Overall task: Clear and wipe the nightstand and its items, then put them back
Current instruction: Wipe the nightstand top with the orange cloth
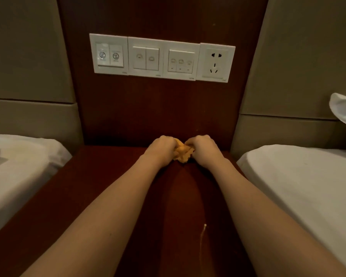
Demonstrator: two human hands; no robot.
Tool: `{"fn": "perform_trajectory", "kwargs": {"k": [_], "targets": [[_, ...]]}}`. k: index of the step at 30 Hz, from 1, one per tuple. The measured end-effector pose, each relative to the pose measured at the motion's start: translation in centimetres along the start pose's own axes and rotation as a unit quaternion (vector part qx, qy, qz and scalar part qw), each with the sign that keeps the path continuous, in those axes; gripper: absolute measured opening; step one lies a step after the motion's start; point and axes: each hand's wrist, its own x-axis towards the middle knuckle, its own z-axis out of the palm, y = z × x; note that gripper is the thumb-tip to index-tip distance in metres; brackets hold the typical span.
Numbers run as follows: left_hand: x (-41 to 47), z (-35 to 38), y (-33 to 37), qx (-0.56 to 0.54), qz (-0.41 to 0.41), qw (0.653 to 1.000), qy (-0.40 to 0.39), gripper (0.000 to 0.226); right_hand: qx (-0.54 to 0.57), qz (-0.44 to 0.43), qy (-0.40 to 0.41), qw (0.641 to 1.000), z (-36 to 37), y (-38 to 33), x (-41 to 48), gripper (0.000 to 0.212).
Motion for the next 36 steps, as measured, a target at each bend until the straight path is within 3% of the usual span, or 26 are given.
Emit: {"fn": "perform_trajectory", "kwargs": {"k": [5,16,21,36], "targets": [[1.7,0.4,-0.9,-0.036,-0.016,0.999,-0.002,0.034,0.027,0.017,0.005,0.999,0.7,1.0,1.8,0.039],[-0.8,-0.3,0.3,-0.026,-0.031,0.999,-0.006,0.032,0.035,0.031,-0.022,0.999,-0.8,-0.5,-0.8,0.034],[-3.9,-0.4,0.7,-0.031,-0.019,0.999,-0.003,0.024,0.038,0.028,-0.029,0.998,-1.4,-1.5,-4.0,0.034],[-17.1,-1.9,3.8,-0.054,-0.006,0.998,-0.039,0.034,0.012,0.025,-0.059,0.998,-3.7,-4.9,-16.6,0.033]]}}
